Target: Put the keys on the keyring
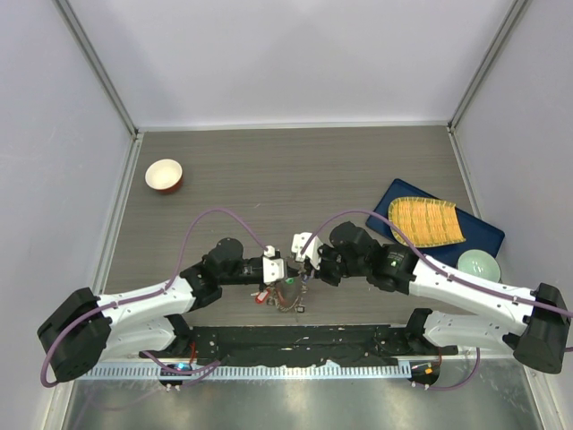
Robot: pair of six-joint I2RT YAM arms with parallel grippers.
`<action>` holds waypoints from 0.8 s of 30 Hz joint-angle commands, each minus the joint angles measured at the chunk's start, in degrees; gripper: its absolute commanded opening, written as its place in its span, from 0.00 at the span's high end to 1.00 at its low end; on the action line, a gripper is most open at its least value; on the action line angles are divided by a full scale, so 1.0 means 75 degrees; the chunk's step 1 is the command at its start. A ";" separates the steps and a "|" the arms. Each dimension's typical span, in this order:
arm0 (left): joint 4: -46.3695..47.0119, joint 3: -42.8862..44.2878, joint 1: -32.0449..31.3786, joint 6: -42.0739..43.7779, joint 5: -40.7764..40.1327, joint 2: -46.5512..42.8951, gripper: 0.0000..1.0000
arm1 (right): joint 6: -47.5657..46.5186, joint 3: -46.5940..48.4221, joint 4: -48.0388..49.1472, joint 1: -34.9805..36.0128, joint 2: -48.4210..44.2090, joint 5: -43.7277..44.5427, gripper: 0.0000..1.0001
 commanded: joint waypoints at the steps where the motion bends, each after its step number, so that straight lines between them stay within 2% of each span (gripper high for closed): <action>1: 0.1334 0.0075 -0.0181 -0.0164 0.0317 -0.0187 1.00 | 0.0079 0.0141 0.0577 0.0019 0.0226 -0.0326 0.99; 24: 0.1148 0.0344 -0.0263 -0.0175 0.1101 0.0130 1.00 | -0.0472 -0.0023 0.0730 0.0007 0.0038 -0.0877 0.99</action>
